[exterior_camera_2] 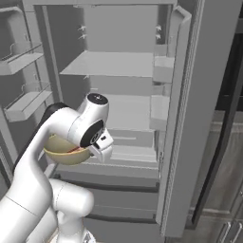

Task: Place one of the steaks on the plate and the other in the bowl. Then place the bowl in the fridge.

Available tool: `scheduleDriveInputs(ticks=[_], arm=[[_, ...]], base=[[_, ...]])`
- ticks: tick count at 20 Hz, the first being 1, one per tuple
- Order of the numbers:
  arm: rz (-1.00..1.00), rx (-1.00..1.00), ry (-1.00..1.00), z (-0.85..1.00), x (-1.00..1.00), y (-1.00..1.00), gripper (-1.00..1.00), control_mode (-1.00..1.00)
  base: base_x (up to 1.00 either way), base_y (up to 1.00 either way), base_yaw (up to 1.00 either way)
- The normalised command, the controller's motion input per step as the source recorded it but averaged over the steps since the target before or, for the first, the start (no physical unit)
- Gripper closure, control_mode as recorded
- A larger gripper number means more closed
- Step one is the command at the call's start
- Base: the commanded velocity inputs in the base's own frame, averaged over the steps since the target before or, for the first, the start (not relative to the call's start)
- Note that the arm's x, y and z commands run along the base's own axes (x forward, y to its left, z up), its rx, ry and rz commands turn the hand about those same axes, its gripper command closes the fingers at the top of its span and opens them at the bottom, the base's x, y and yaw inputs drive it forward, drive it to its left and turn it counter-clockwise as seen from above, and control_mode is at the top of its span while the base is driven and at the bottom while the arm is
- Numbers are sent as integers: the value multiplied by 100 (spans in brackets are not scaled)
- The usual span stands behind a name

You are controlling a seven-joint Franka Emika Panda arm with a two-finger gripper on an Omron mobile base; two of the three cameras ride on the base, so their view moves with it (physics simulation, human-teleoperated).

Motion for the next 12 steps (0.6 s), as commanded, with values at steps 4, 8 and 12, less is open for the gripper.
scheduleDriveInputs(ticks=[4, 8, 12], arm=[[0, 0, 0, 0, 0, 0, 100, 100], [0, 0, 0, 0, 0, 0, 100, 100], [0, 0, 0, 0, 0, 0, 100, 100]], base=[[10, -33, 19], [20, -45, 8], [44, 8, 0]])
